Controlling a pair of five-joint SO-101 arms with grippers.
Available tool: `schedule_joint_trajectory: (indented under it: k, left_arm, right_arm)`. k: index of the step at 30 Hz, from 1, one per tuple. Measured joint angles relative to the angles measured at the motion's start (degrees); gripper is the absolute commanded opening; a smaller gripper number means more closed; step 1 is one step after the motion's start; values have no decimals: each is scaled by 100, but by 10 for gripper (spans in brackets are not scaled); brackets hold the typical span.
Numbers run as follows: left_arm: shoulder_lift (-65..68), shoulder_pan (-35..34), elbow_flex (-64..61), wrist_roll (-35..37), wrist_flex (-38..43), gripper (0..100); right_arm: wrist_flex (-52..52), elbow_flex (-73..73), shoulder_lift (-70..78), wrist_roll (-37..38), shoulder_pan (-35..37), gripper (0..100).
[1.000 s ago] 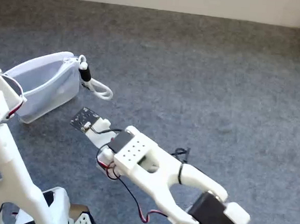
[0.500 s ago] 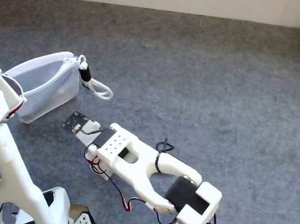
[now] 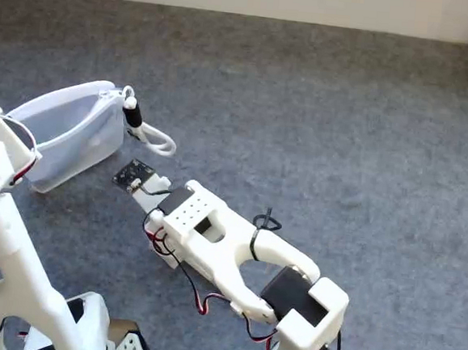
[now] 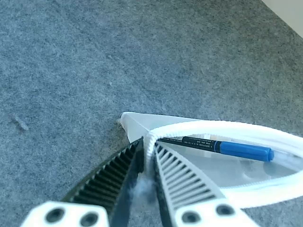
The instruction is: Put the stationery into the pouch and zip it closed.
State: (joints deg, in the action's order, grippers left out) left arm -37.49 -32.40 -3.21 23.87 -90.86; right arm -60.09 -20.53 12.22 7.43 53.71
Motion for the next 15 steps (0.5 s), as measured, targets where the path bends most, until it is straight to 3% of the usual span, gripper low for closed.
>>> schedule_joint_trajectory:
  k: [7,15]
  left_arm:
    - [0,53,0,0,0,8]
    - [-9,677,0,-9,0,8]
  right_arm:
    - [-888,-18,-325,0,-413,5]
    - [-976,-580,-2391,0,-1407,5]
